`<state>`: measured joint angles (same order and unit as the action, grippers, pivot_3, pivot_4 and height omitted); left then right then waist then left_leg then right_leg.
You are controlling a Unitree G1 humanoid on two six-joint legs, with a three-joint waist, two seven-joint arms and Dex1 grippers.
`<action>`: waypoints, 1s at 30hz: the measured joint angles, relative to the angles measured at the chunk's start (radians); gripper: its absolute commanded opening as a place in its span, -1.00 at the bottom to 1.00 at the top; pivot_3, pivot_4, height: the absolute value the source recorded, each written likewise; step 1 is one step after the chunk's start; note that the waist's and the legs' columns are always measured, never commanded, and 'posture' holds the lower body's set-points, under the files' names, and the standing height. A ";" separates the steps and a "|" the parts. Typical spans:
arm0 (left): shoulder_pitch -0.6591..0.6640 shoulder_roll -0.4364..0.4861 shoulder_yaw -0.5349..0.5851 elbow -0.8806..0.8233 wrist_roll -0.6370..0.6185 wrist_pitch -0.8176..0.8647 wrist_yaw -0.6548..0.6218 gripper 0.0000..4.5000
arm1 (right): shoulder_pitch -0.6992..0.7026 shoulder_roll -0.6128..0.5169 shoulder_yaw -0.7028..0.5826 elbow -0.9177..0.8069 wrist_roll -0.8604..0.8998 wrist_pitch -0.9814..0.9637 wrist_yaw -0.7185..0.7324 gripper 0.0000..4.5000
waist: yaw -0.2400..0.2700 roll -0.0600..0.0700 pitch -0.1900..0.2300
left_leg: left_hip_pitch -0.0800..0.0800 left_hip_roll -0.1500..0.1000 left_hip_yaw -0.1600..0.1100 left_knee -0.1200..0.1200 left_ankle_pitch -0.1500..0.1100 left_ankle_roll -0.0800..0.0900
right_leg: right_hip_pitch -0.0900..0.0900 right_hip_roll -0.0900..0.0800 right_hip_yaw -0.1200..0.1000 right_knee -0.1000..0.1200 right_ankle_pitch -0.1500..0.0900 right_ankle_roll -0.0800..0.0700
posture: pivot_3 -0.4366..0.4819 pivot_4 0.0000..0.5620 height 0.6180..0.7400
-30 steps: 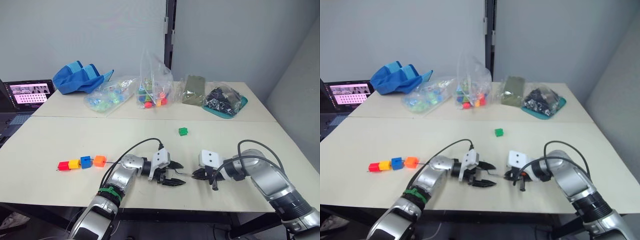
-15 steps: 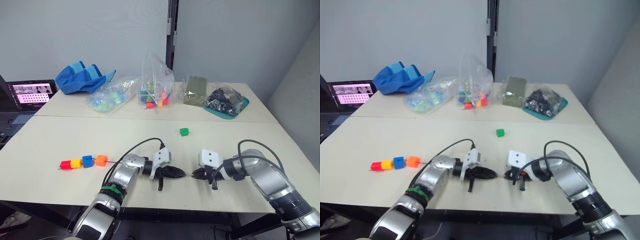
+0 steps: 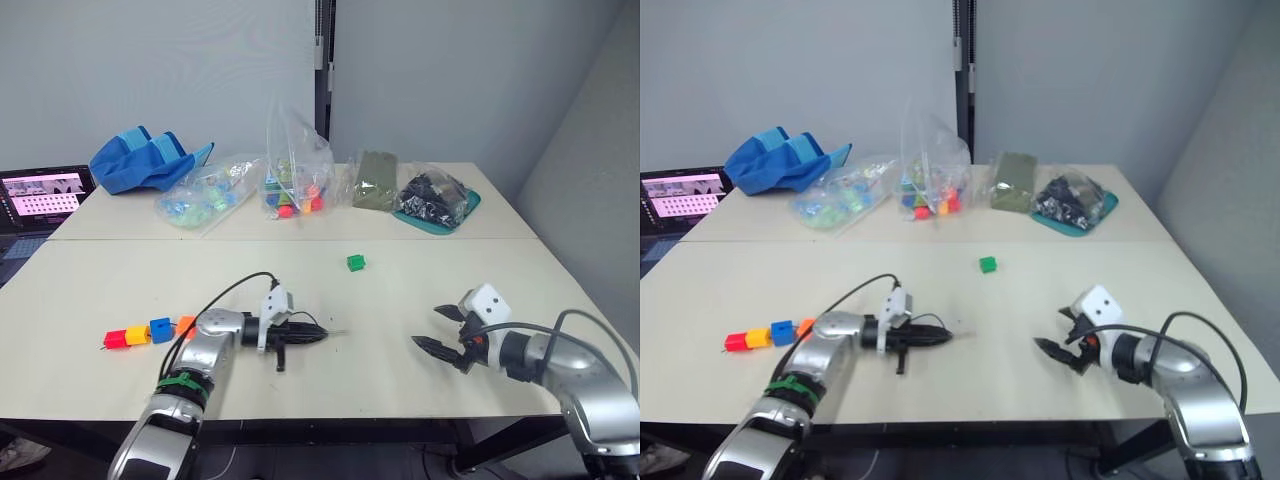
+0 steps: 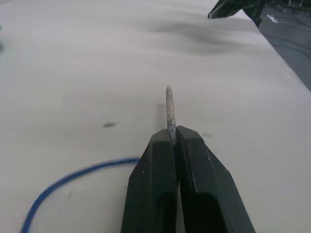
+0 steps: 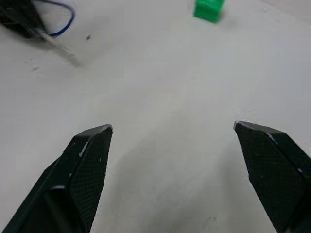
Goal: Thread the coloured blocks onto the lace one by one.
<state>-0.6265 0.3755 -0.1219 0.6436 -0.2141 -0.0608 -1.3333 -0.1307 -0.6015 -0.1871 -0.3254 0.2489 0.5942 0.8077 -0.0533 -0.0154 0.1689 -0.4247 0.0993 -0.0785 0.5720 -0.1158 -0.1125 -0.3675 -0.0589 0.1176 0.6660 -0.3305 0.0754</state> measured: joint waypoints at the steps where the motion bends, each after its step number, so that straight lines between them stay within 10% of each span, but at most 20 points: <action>1: 0.011 0.013 0.011 -0.008 -0.009 0.007 -0.001 -1.00 | 0.007 0.043 -0.011 -0.002 0.000 -0.016 -0.038 0.90 | -0.001 0.000 0.000 | 0.000 0.000 0.000 0.000 0.000 0.000 | 0.000 0.000 0.000 0.000 0.000 0.000 | -0.05 -0.47 1.00; 12: 0.158 0.061 0.082 -0.218 -0.064 0.133 0.081 -1.00 | -0.308 0.250 0.132 0.271 -0.084 -0.156 -0.273 0.90 | 0.007 0.000 0.000 | -0.001 0.000 0.000 -0.001 0.000 0.000 | -0.001 0.000 0.000 0.000 0.000 0.000 | -0.05 -0.47 1.00; 30: 0.283 0.099 0.101 -0.435 -0.087 0.278 0.216 -1.00 | -0.971 0.392 0.158 1.473 -0.195 -0.554 -0.362 0.90 | -0.006 0.001 0.001 | -0.001 0.000 0.000 -0.004 0.000 0.000 | -0.002 0.000 -0.001 -0.001 0.001 -0.001 | -0.05 -0.47 1.00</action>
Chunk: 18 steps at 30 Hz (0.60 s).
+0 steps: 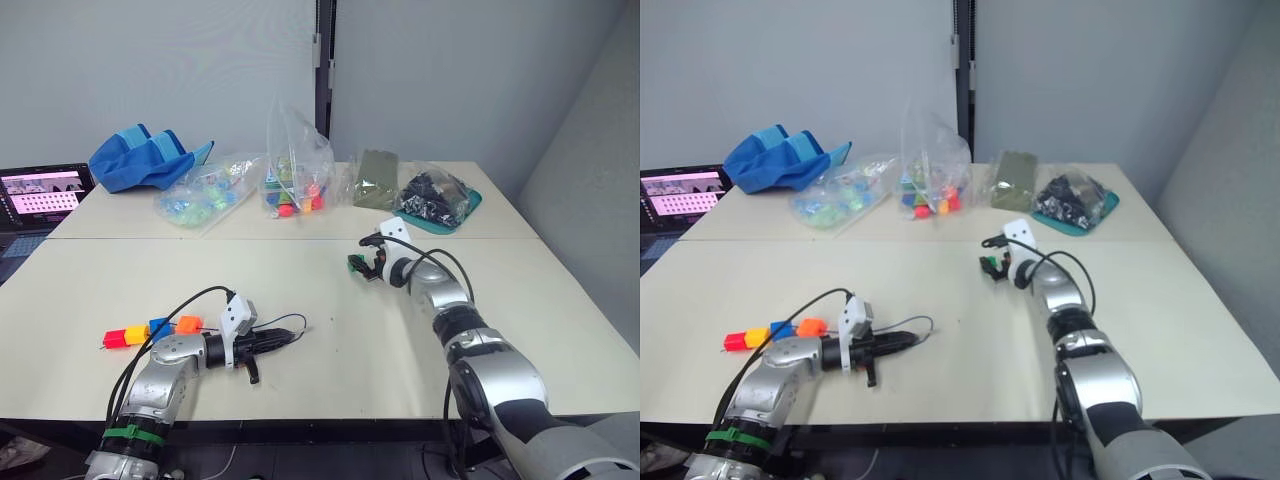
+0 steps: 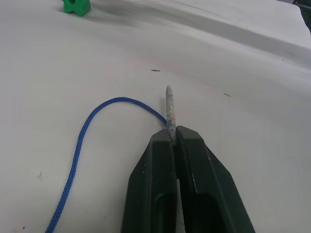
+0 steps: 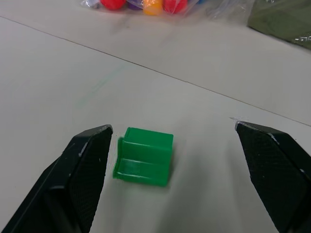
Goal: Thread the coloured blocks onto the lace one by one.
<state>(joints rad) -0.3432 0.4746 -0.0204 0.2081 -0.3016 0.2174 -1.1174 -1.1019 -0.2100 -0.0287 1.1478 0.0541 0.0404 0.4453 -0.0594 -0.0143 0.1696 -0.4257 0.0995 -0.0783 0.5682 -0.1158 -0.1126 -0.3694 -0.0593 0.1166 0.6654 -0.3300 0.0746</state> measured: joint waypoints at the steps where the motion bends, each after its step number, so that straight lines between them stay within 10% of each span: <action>1: 0.001 0.001 0.000 -0.001 -0.001 0.000 0.002 -1.00 | -0.006 0.008 -0.003 0.022 -0.001 -0.011 -0.004 0.90 | 0.000 0.000 0.000 | 0.000 0.000 0.000 0.000 0.000 0.000 | 0.000 0.000 0.000 0.000 0.000 0.000 | -0.05 -0.47 1.00; 8: 0.005 0.014 0.000 -0.005 -0.002 0.000 0.006 -1.00 | -0.013 0.028 -0.023 0.114 -0.012 -0.044 -0.058 0.90 | -0.008 0.000 0.000 | 0.000 0.000 0.000 -0.001 0.000 0.000 | 0.000 0.000 0.000 0.000 0.000 0.000 | -0.05 -0.47 1.00; 18: -0.022 0.009 -0.017 0.026 0.004 -0.022 0.000 -1.00 | -0.013 0.053 -0.044 0.135 -0.021 -0.086 -0.074 -0.48 | -0.007 0.001 0.000 | 0.000 0.000 0.000 -0.001 0.000 0.000 | 0.000 0.000 0.000 0.000 0.000 0.000 | -0.05 -0.47 1.00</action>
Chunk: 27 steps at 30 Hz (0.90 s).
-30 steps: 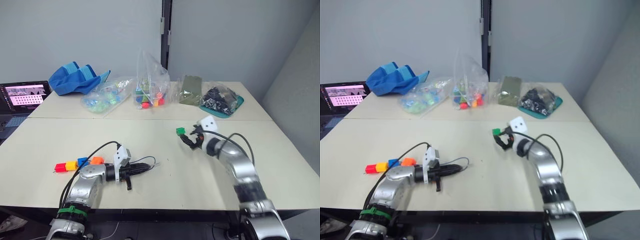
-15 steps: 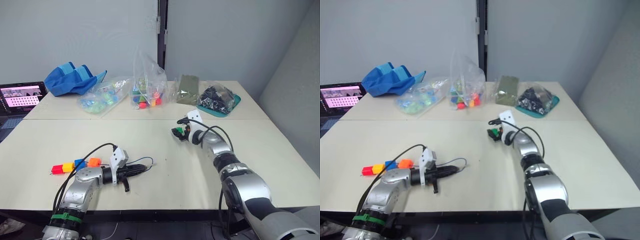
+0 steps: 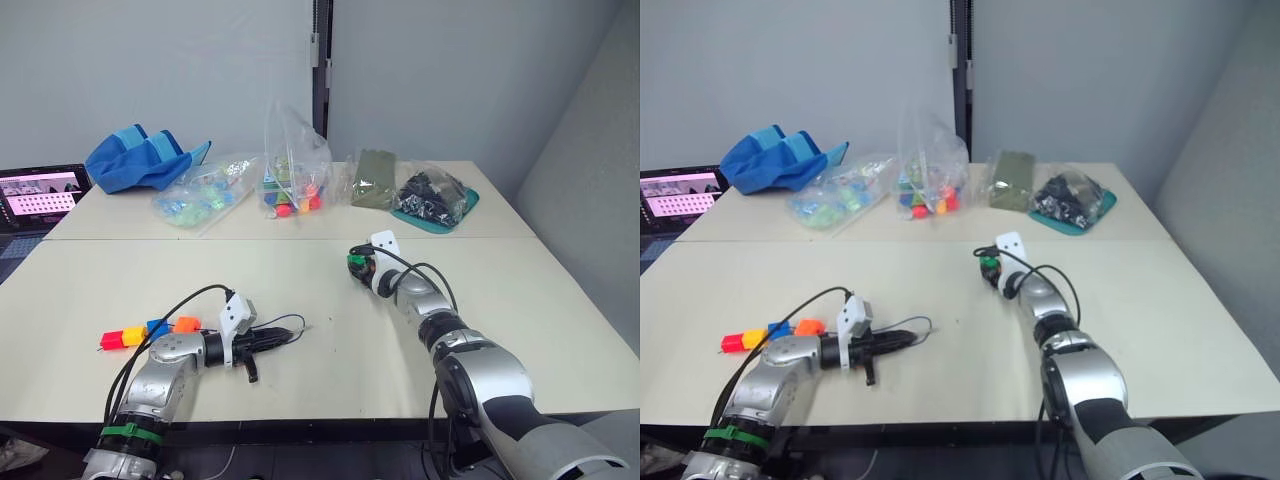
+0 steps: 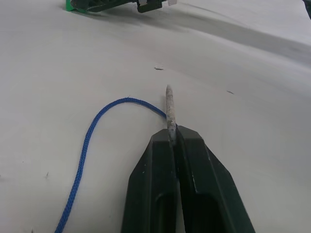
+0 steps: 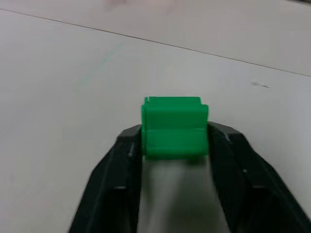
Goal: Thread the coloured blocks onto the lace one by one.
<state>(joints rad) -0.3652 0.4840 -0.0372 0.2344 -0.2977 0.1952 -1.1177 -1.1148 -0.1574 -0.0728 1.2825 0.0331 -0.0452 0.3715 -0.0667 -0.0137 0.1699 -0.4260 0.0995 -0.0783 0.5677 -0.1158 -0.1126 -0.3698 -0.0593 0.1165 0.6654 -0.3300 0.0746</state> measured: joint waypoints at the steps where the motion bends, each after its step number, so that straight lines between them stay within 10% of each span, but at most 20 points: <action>1: -0.004 -0.003 -0.003 0.002 0.000 -0.001 0.000 -1.00 | 0.000 -0.003 0.003 0.000 -0.007 -0.008 -0.001 -0.49 | 0.000 0.000 0.000 | 0.000 0.000 0.000 0.000 0.000 0.000 | 0.000 0.000 0.000 0.000 0.000 0.000 | -0.05 -0.47 1.00; 8: -0.033 -0.038 -0.032 0.006 -0.001 -0.005 -0.017 -1.00 | 0.128 -0.064 0.026 -0.171 -0.028 -0.025 0.030 -0.49 | 0.000 0.000 0.000 | 0.000 0.000 0.000 0.000 0.000 0.000 | 0.000 0.000 0.000 0.000 0.000 0.000 | -0.05 -0.47 1.00; 18: -0.173 -0.143 -0.108 0.096 -0.009 -0.015 -0.099 -1.00 | 0.912 -0.025 0.046 -1.563 0.087 0.679 -0.069 -0.49 | 0.025 0.002 0.000 | -0.005 0.000 -0.001 0.003 0.000 0.000 | -0.003 0.000 -0.001 0.001 0.000 0.000 | -0.05 -0.47 1.00; 27: -0.316 -0.214 -0.167 0.309 0.028 -0.100 -0.206 -1.00 | 1.173 0.103 0.082 -2.014 0.126 1.028 -0.249 -0.49 | 0.022 0.000 -0.001 | -0.005 0.000 -0.001 0.004 0.000 0.000 | -0.003 0.000 0.000 -0.001 0.000 0.001 | -0.05 -0.47 1.00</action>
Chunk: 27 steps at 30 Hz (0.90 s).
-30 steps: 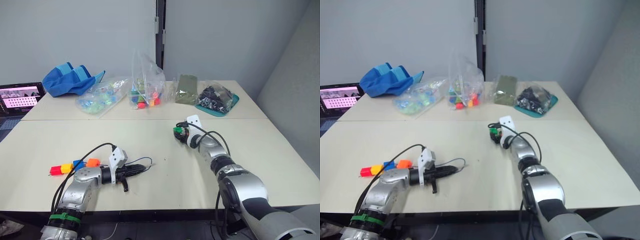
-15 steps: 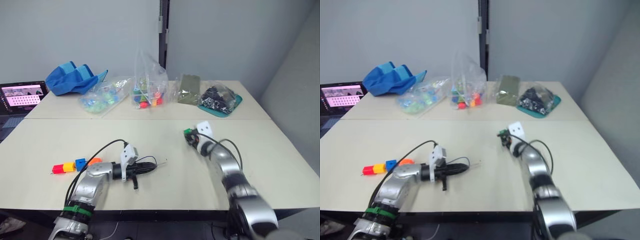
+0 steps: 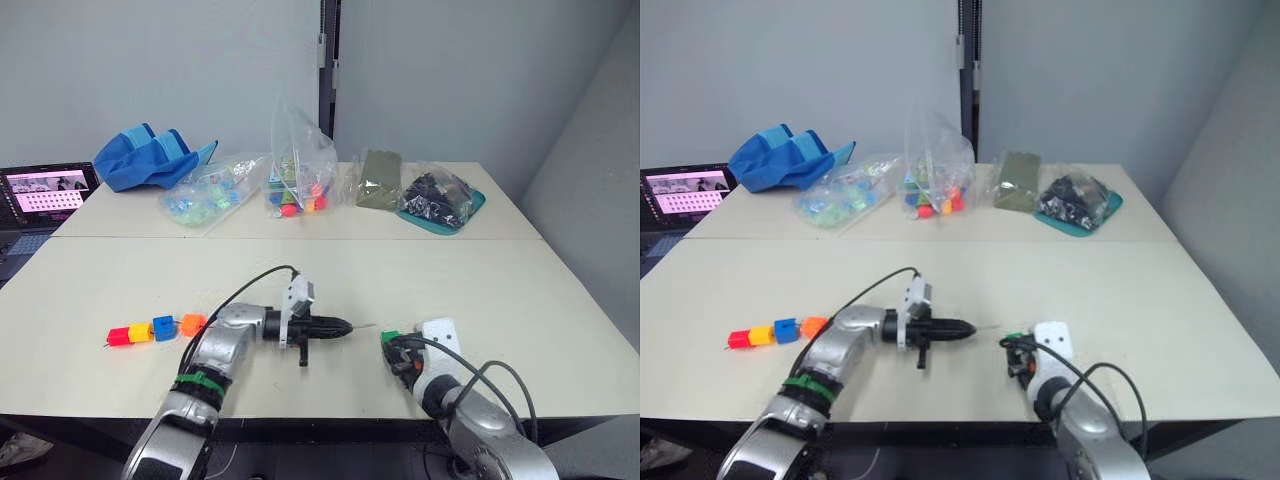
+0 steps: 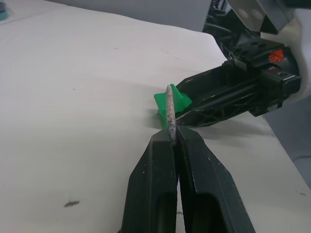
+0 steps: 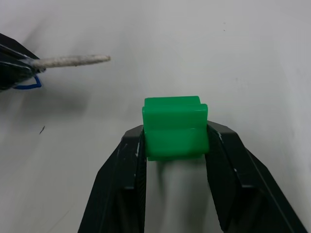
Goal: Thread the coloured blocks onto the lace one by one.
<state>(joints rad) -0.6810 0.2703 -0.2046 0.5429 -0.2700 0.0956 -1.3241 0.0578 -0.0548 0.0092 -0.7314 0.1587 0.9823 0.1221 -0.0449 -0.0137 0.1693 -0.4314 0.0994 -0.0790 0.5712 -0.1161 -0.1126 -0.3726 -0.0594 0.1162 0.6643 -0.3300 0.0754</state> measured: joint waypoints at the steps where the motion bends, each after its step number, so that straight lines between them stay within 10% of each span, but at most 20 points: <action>1: -0.005 -0.004 -0.007 0.015 0.003 -0.007 -0.009 -1.00 | 0.002 0.009 0.000 -0.011 -0.001 0.014 -0.018 -0.49 | 0.000 0.000 0.000 | 0.000 0.000 0.000 0.000 0.000 0.000 | 0.000 0.000 0.000 0.000 0.000 0.000 | -0.05 -0.47 1.00; 20: -0.032 -0.017 -0.009 0.112 0.036 -0.064 -0.056 -1.00 | -0.055 0.002 -0.074 -0.036 -0.015 0.101 -0.104 -0.49 | 0.001 -0.001 0.000 | -0.004 0.000 0.000 0.000 0.000 0.000 | -0.004 0.000 0.000 0.000 0.000 0.000 | -0.05 -0.47 1.00; 27: -0.015 0.002 -0.008 0.080 0.036 -0.051 -0.052 -1.00 | -0.149 -0.024 -0.152 -0.039 0.059 0.208 -0.054 0.71 | 0.001 0.000 0.000 | -0.008 0.000 0.000 0.000 0.000 0.000 | -0.008 0.000 0.000 0.001 0.001 -0.001 | -0.05 -0.47 1.00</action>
<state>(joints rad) -0.6957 0.2726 -0.2126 0.6227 -0.2336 0.0447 -1.3761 -0.0908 -0.0788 -0.1427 -0.7709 0.2180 1.1899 0.0680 -0.0436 -0.0141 0.1696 -0.4392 0.0994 -0.0791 0.5714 -0.1160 -0.1123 -0.3806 -0.0595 0.1159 0.6653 -0.3294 0.0748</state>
